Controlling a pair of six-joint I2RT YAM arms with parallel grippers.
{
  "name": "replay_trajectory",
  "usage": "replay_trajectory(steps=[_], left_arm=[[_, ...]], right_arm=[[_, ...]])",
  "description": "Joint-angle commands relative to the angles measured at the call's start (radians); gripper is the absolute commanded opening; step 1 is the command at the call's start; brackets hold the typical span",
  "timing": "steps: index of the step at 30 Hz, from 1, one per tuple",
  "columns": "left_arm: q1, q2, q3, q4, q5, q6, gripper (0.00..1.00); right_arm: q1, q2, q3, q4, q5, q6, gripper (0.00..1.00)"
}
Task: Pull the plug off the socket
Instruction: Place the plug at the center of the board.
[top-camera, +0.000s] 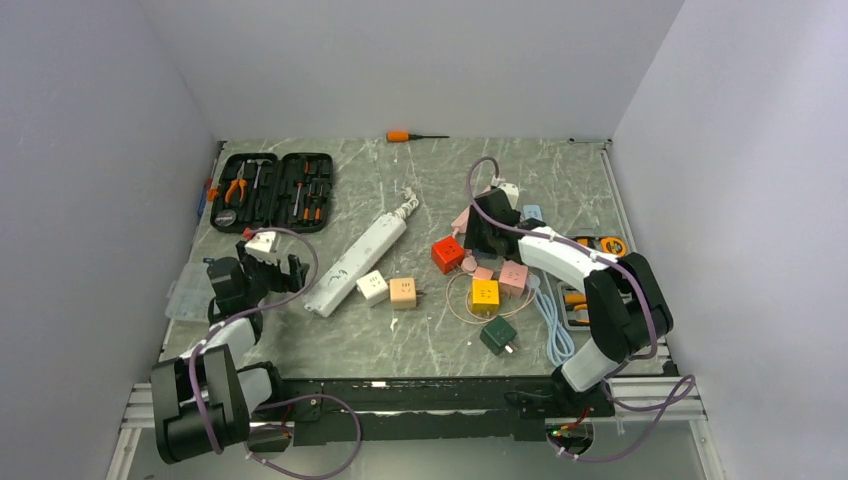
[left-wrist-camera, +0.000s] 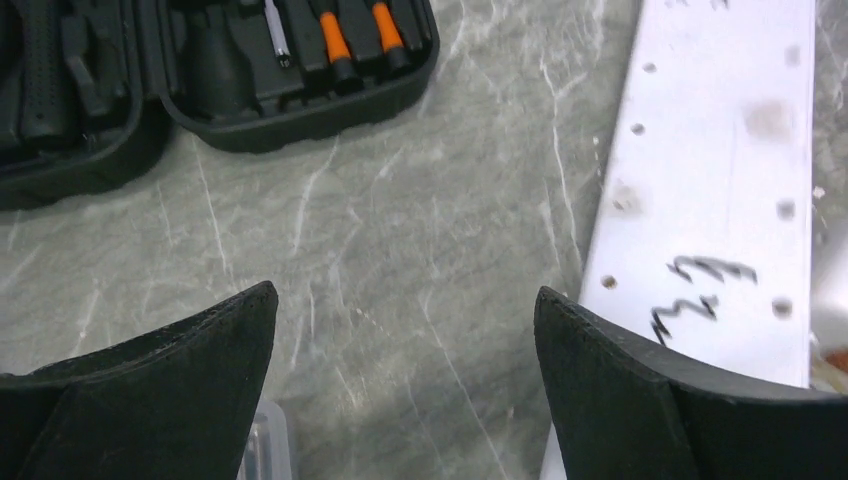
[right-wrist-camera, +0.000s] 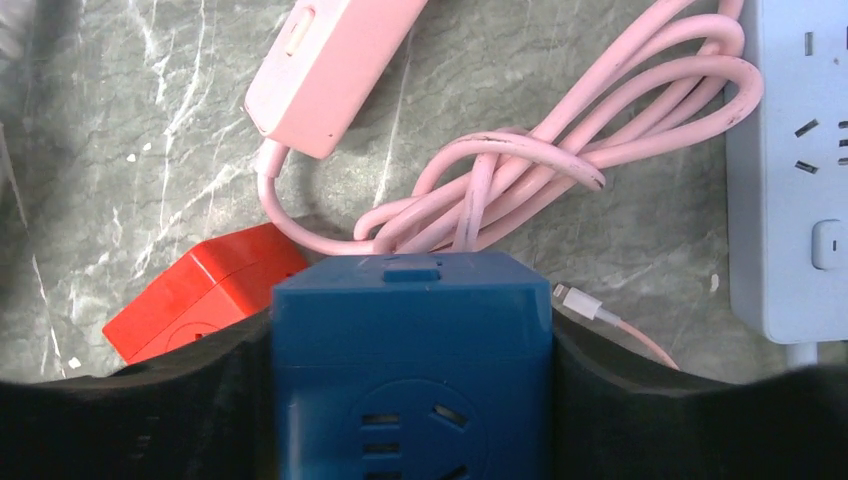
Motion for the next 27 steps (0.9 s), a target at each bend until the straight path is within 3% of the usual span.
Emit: replay_trajectory(steps=[1, 4, 8, 14, 18, 21, 23, 27], left_arm=[[0.009, 0.051, 0.014, 0.342, 0.004, -0.101, 0.99], [0.016, 0.087, 0.06, 0.282, -0.045, -0.117, 0.99], [0.017, 0.114, 0.048, 0.37, 0.001, -0.095, 0.99], [0.017, 0.156, 0.09, 0.349, -0.047, -0.122, 0.99], [0.016, 0.153, 0.085, 0.355, -0.065, -0.137, 0.99], [0.003, 0.177, -0.001, 0.565, -0.068, -0.183, 0.99], [-0.05, 0.216, -0.053, 0.704, -0.11, -0.127, 0.99], [-0.122, 0.273, -0.055, 0.756, -0.202, -0.07, 0.99]], right_arm=[[0.01, -0.064, -0.002, 0.024, 0.079, -0.029, 0.75], [0.013, -0.101, 0.006, 0.004, 0.1, -0.041, 0.82], [0.038, -0.132, 0.049, -0.02, 0.134, -0.056, 0.92], [0.15, -0.125, 0.167, -0.044, 0.213, -0.117, 0.94], [0.239, -0.106, 0.219, 0.003, 0.182, -0.156, 0.94], [0.27, -0.056, 0.277, 0.012, 0.122, -0.167, 0.94], [0.281, -0.018, 0.312, 0.023, 0.071, -0.174, 0.94], [0.309, 0.064, 0.39, 0.053, -0.019, -0.208, 0.95]])
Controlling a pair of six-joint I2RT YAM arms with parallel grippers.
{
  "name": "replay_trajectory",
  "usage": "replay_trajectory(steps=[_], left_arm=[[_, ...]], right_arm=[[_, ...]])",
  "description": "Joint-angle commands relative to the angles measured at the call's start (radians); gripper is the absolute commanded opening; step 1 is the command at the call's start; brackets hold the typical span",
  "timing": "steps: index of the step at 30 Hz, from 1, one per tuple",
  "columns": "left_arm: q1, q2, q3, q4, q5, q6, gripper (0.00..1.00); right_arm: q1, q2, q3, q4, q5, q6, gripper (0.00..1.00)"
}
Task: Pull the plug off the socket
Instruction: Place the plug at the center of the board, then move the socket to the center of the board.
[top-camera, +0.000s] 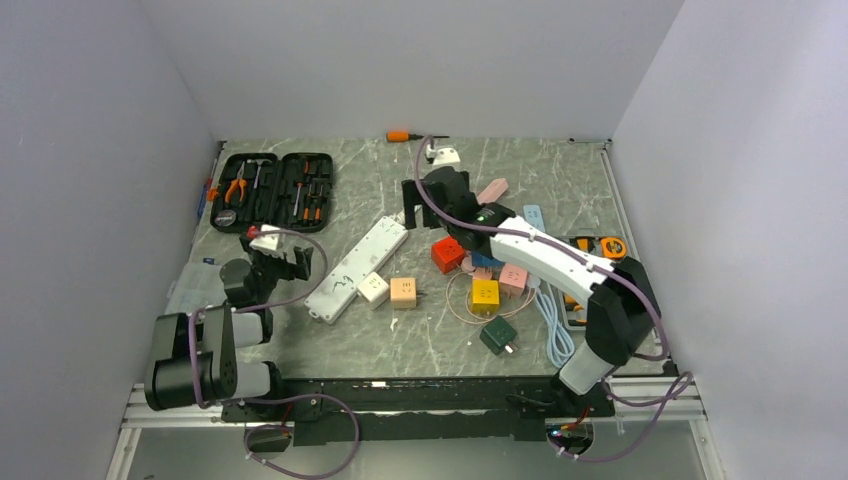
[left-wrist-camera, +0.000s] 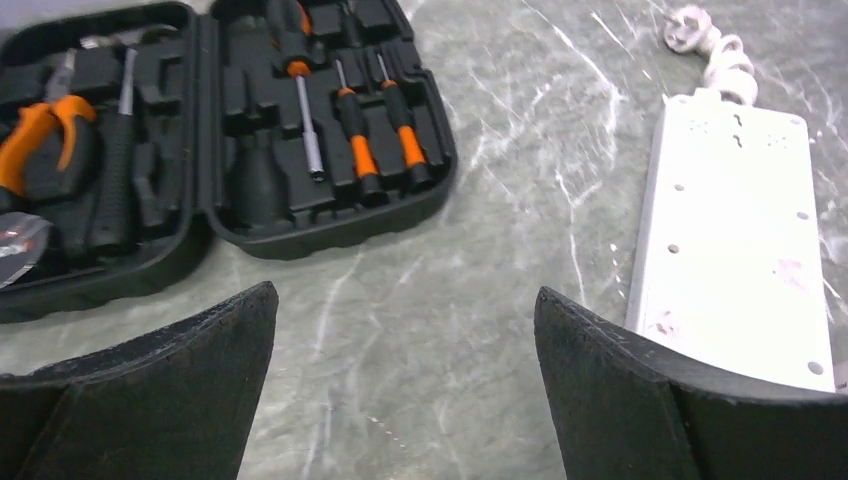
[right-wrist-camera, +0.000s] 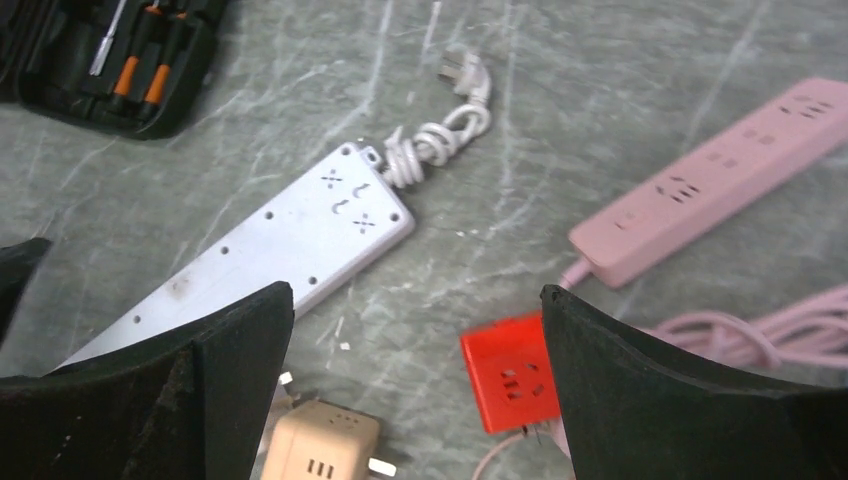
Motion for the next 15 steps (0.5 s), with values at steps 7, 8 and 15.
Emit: replay_trajectory(steps=[7, 8, 15], left_arm=[[-0.088, 0.034, 0.042, 0.057, -0.079, 0.094, 0.99], [-0.088, 0.044, 0.045, 0.074, -0.077, 0.078, 0.99], [-0.085, 0.042, 0.044, 0.072, -0.081, 0.079, 0.99]], right_arm=[[0.042, 0.329, 0.341, 0.023, -0.236, -0.12, 0.95], [0.043, 0.373, 0.412, -0.009, -0.249, -0.13, 0.95], [0.064, 0.629, 0.68, -0.097, -0.323, -0.173, 0.9]])
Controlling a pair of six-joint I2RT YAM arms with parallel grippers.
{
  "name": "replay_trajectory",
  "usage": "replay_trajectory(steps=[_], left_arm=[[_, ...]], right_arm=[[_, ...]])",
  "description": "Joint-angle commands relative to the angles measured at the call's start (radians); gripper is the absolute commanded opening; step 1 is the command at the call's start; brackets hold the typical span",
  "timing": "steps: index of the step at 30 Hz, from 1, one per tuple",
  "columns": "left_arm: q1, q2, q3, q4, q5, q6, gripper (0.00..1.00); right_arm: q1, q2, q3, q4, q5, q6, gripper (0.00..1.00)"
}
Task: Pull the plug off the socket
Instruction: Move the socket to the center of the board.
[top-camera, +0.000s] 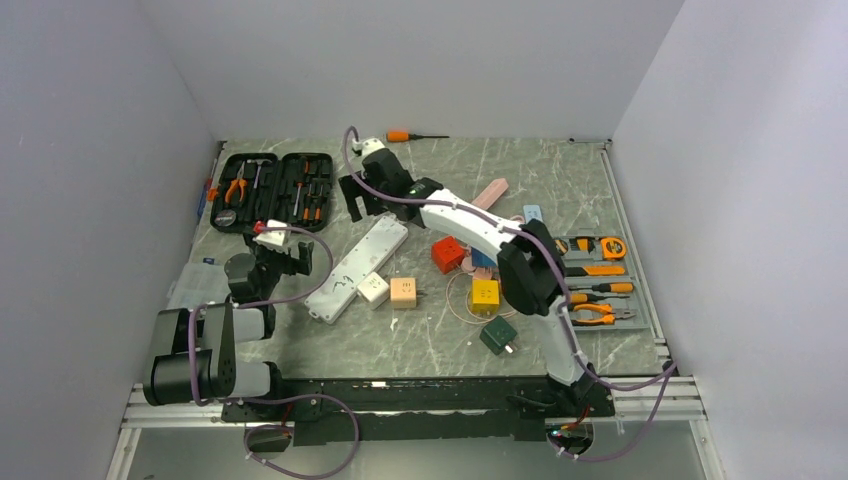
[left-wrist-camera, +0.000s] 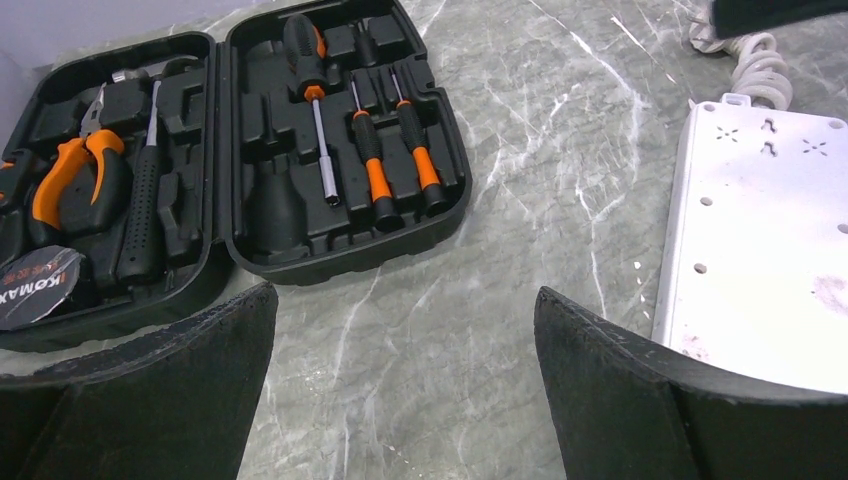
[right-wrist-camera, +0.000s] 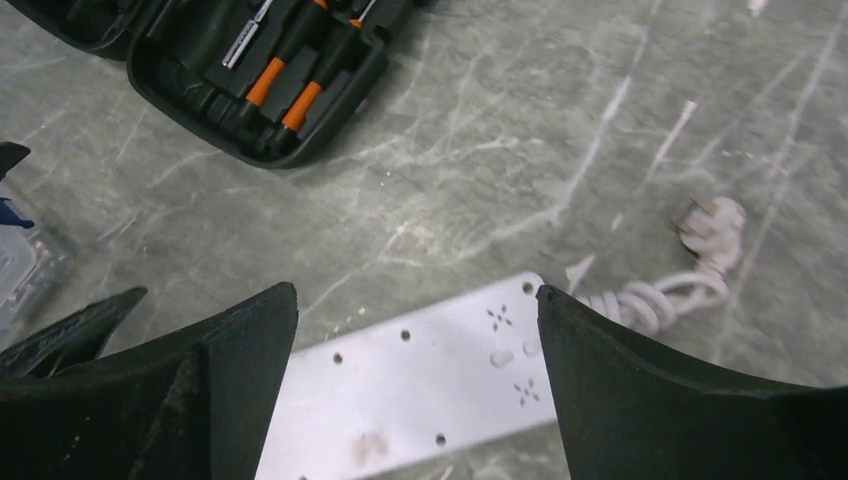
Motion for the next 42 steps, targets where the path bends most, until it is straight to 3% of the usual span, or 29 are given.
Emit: replay_trajectory(steps=[1, 9, 18, 29, 36, 42], left_arm=[[-0.001, -0.001, 0.02, 0.055, 0.002, 0.012, 0.99], [-0.001, 0.0, 0.019, 0.055, 0.001, 0.012, 0.99], [-0.002, 0.0, 0.02, 0.054, 0.002, 0.012, 0.99], [-0.001, -0.001, 0.018, 0.055, 0.002, 0.012, 0.99], [0.0, -0.001, 0.02, 0.055, 0.002, 0.012, 0.99], [-0.001, -0.001, 0.019, 0.055, 0.002, 0.012, 0.99]], right_arm=[[0.028, 0.097, 0.117, -0.046, -0.082, -0.052, 0.89], [0.169, 0.225, 0.177, -0.031, -0.06, -0.086, 0.86], [0.246, 0.133, -0.109, 0.062, 0.055, -0.149, 0.85], [0.163, -0.067, -0.438, 0.159, 0.176, -0.125, 0.82], [0.069, -0.12, -0.414, 0.14, 0.182, -0.114, 0.81], [0.117, -0.186, -0.376, 0.204, 0.118, -0.152, 0.83]])
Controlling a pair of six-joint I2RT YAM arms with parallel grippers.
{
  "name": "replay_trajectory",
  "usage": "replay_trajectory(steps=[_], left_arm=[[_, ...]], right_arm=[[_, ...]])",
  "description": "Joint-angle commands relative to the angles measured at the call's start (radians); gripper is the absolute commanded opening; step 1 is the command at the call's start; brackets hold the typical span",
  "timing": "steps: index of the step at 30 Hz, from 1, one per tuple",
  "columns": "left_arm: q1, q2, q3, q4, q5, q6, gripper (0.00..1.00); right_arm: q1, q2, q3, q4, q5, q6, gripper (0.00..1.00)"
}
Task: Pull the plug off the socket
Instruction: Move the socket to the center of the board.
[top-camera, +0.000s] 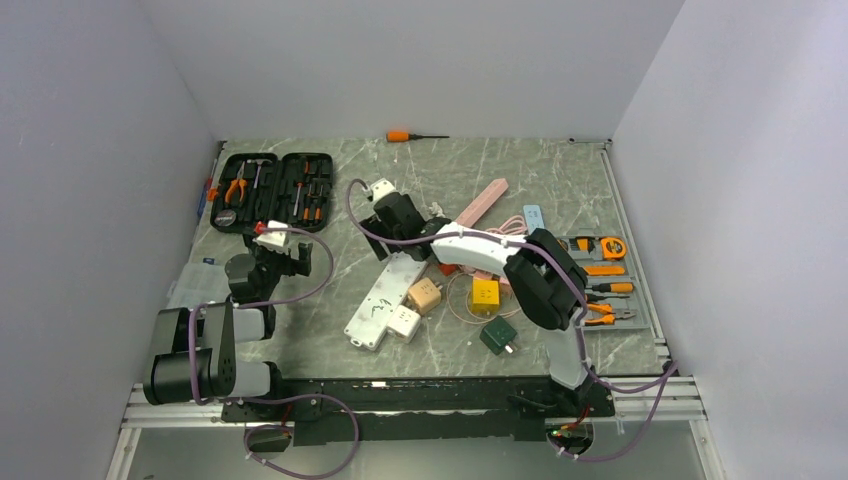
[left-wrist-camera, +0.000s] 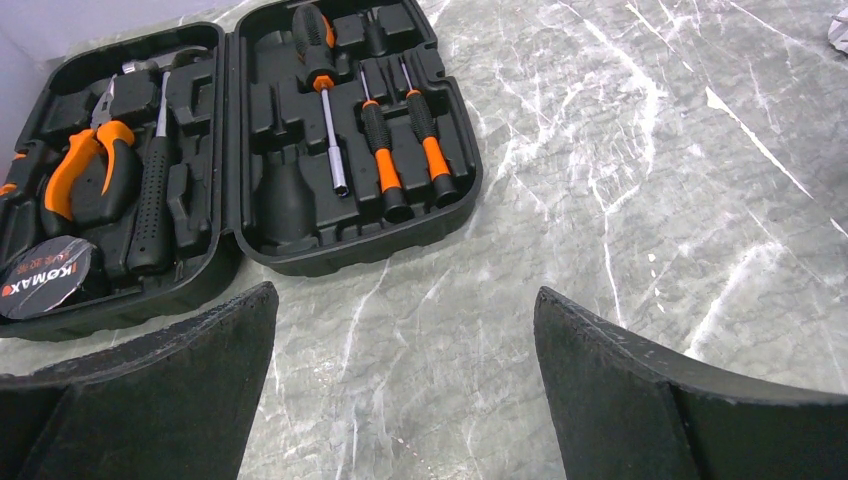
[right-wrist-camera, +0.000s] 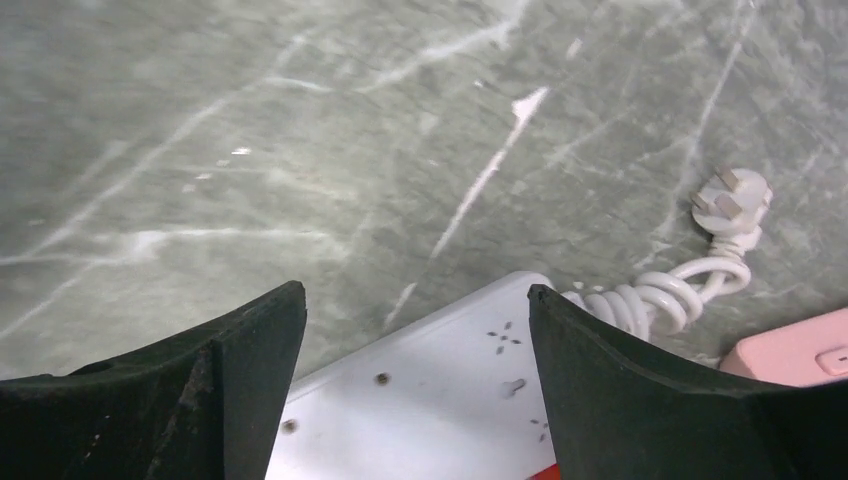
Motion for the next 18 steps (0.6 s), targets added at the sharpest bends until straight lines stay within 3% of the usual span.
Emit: replay_trajectory(steps=[1, 7, 18], left_arm=[[-0.003, -0.006, 0.024, 0.059, 0.018, -0.009, 0.99], [-0.002, -0.006, 0.024, 0.059, 0.018, -0.008, 0.99], [-0.003, -0.006, 0.023, 0.059, 0.018, -0.009, 0.99]], right_arm=[[0.071, -0.066, 0.059, 0.027, -0.071, -0.017, 0.83], [0.14, 0.04, 0.101, -0.078, -0.178, -0.028, 0.78], [0.307, -0.071, -0.074, -0.022, -0.229, -0.027, 0.74]])
